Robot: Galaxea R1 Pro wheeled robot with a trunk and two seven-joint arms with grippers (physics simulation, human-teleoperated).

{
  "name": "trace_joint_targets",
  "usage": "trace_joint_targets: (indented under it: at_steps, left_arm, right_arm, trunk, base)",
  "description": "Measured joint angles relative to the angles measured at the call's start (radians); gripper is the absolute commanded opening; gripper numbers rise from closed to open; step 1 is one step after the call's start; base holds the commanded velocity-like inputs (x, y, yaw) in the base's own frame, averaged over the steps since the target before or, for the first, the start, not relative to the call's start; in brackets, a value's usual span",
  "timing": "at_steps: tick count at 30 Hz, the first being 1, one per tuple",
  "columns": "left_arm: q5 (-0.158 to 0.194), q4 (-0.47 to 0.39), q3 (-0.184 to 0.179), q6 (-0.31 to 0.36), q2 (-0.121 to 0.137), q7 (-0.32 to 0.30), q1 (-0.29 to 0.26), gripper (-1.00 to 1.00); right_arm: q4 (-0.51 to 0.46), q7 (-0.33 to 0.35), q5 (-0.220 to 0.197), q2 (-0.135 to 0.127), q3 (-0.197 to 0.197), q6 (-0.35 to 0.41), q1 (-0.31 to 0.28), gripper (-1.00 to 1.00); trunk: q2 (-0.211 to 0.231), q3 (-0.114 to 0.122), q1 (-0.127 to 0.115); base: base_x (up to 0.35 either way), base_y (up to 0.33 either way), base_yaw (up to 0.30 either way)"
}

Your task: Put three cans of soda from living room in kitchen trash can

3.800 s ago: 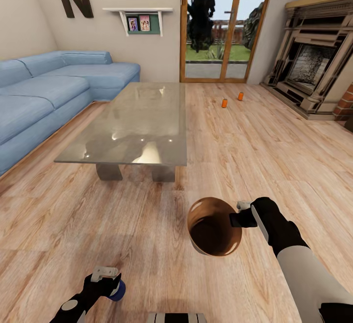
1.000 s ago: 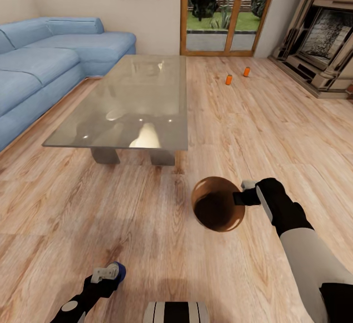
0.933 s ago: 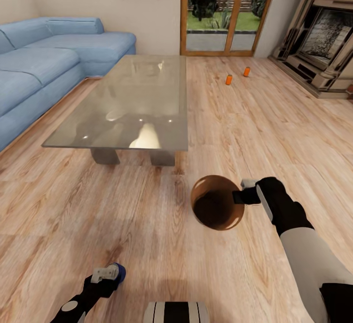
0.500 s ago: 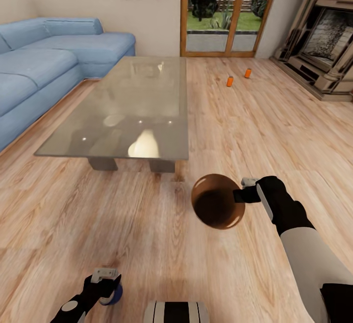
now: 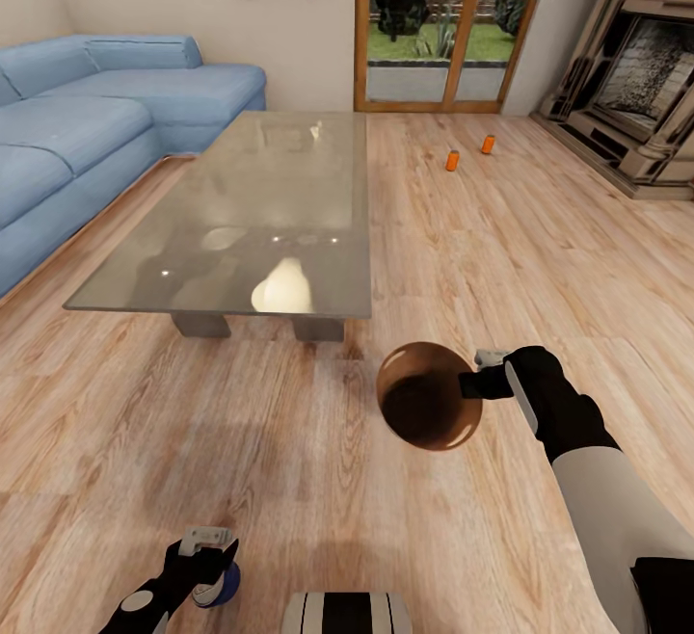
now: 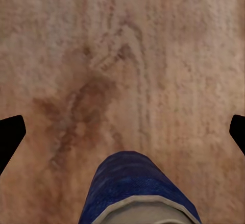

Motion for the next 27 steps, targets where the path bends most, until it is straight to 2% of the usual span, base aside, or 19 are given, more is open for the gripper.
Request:
trace_joint_targets:
  at_steps: [14, 16, 18, 20, 24, 27]
  left_arm:
    - [-0.002, 0.001, -0.002, 0.008, 0.0, -0.003, 0.0, 1.0]
    - [-0.002, 0.002, -0.002, 0.01, 0.0, -0.002, 0.0, 1.0]
    - [-0.003, 0.002, -0.002, 0.011, 0.0, -0.003, 0.0, 1.0]
    - [-0.004, 0.002, -0.002, 0.011, 0.0, -0.003, 0.0, 1.0]
    - [-0.006, 0.003, -0.003, 0.011, -0.001, -0.003, 0.0, 1.0]
    - [-0.007, 0.004, -0.004, 0.011, -0.001, -0.003, 0.001, 1.0]
  right_arm:
    - [0.001, 0.0, 0.003, -0.001, 0.001, 0.0, 0.0, -1.0]
    - [0.0, 0.0, -0.011, -0.011, 0.0, 0.001, 0.0, -1.0]
    - [0.001, -0.001, 0.001, -0.018, 0.001, 0.0, 0.001, -1.0]
    - [0.001, -0.001, 0.016, -0.02, 0.002, -0.002, 0.001, -1.0]
    - [0.001, 0.0, -0.01, -0.022, 0.002, 0.001, 0.002, -1.0]
    - [0.001, 0.0, 0.002, -0.023, 0.002, 0.0, 0.002, -1.0]
  trunk:
    - [0.0, 0.0, 0.0]
    - [0.0, 0.0, 0.0]
    - [0.0, 0.0, 0.0]
    - [0.0, 0.0, 0.0]
    - [0.0, 0.0, 0.0]
    - [0.0, 0.0, 0.0]
  base:
    - [0.0, 0.0, 0.0]
    - [0.0, 0.0, 0.0]
    - [0.0, 0.0, 0.0]
    - [0.0, 0.0, 0.0]
    - [0.0, 0.0, 0.0]
    - [0.0, 0.0, 0.0]
